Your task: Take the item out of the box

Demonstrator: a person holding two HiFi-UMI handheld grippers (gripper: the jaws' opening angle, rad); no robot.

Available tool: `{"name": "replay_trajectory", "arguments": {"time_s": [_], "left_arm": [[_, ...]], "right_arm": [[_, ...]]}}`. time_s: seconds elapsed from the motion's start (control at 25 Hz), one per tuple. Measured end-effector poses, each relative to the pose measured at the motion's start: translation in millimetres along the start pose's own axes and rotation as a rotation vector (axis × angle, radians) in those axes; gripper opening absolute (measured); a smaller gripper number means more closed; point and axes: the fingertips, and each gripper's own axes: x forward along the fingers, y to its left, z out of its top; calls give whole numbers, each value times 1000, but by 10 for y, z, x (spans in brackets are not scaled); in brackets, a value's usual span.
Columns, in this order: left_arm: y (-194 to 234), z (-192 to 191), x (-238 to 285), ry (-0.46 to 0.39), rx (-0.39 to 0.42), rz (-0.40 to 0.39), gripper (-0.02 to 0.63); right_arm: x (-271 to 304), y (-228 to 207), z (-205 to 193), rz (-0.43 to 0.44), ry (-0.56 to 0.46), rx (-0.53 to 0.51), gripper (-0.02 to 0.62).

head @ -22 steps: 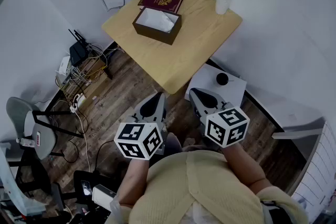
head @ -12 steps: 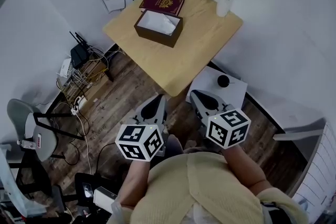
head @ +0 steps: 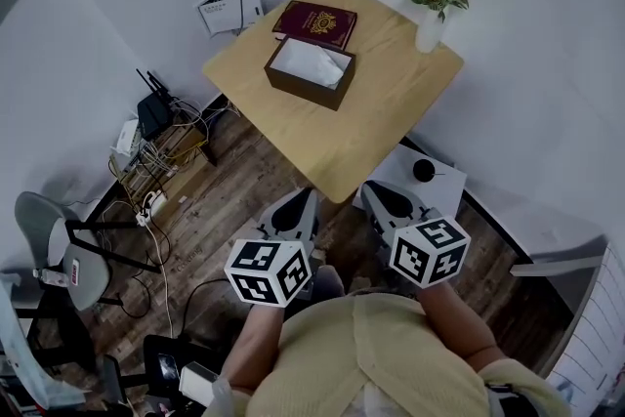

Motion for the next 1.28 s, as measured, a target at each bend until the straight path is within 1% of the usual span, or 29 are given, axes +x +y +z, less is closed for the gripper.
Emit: {"name": "replay_trajectory", "arguments": {"time_s": [0.32,0.76,1.0,1.28], "left_arm": [[271,175,150,35,0,-24,25],[646,281,279,72,10,-56,23],[785,352,295,92,27,-88,25],[863,274,418,123,-7,-107,25]], "right_arm": [[361,74,126,-9,17,17,31],[813,134,173,-36,37,20,31],[975,195,221,-56,35,32,31],[1031,105,123,-94,70,50,31]]}}
